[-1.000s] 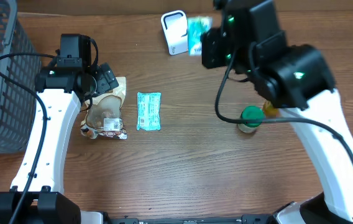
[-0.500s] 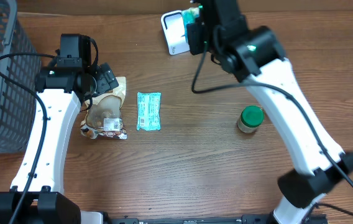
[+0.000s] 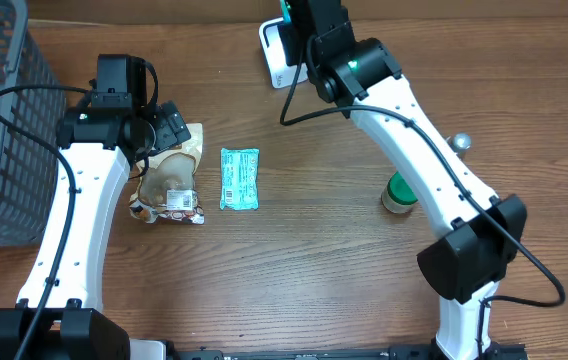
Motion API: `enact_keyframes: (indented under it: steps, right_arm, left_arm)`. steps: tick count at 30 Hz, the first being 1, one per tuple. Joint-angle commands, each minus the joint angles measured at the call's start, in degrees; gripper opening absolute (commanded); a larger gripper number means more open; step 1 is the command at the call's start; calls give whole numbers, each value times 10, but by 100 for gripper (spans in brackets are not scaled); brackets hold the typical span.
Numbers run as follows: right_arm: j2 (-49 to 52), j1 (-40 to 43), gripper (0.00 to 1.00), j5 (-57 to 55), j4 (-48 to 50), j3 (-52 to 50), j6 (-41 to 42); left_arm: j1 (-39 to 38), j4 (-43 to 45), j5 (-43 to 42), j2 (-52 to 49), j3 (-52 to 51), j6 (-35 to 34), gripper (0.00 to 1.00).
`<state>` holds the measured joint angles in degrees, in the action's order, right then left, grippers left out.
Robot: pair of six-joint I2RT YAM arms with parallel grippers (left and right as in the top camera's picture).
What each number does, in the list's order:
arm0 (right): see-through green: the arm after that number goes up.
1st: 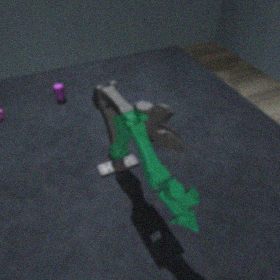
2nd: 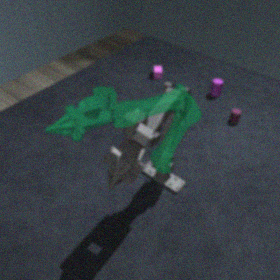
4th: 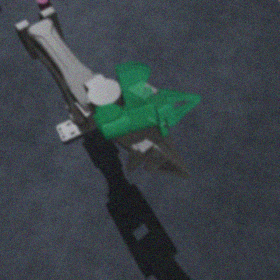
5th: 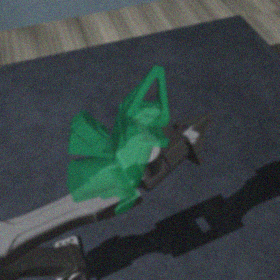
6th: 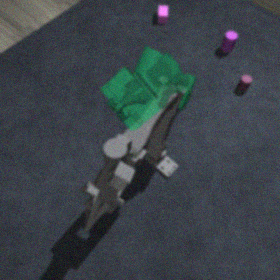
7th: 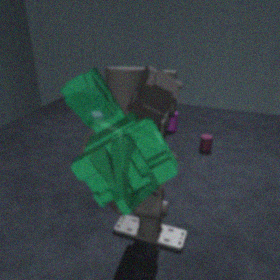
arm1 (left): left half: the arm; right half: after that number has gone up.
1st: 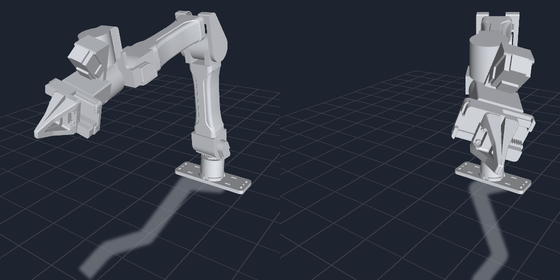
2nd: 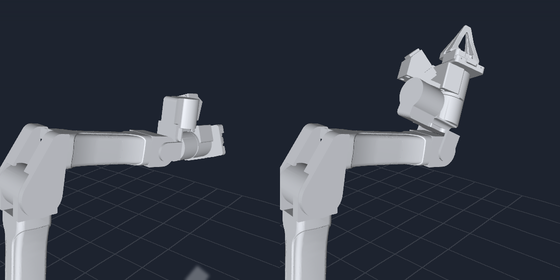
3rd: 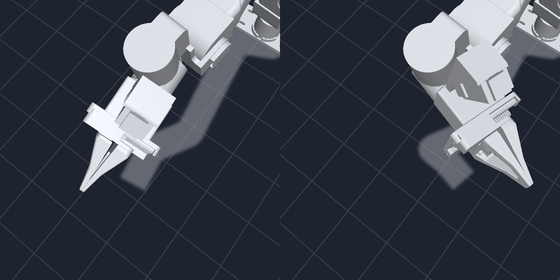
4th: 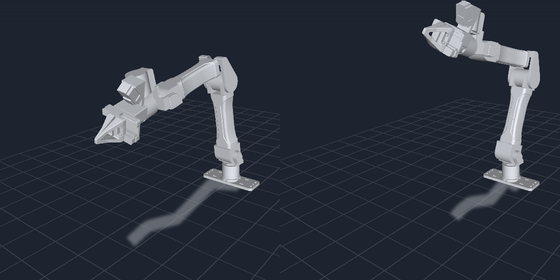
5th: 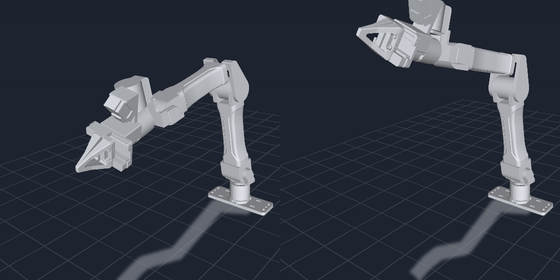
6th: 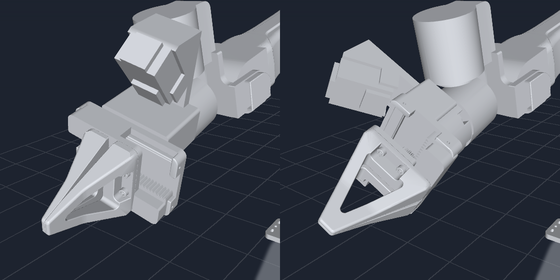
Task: Scan the item barcode
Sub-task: 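Carry the tissue pack up to the white scanner and hold it there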
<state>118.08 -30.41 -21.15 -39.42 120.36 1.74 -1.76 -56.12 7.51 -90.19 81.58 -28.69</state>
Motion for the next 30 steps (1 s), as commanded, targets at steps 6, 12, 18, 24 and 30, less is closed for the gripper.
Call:
enact_keyframes:
  steps: [6, 12, 18, 24, 30]
  right_arm:
    - [49, -1, 4, -24, 72, 0, -36]
    - [88, -1, 4, -43, 129, 0, -82]
    - [139, -1, 4, -96, 170, 0, -84]
    - [188, -1, 4, -116, 227, 0, -160]
    - [221, -1, 4, -117, 263, 0, -221]
  left_arm:
    - [2, 0, -1, -2, 5, 4, 100]
    - [2, 0, 0, -2, 5, 4, 100]
    - [2, 0, -1, -2, 5, 4, 100]
    - [2, 0, -1, -2, 5, 4, 99]
    - [2, 0, -1, -2, 5, 4, 99]
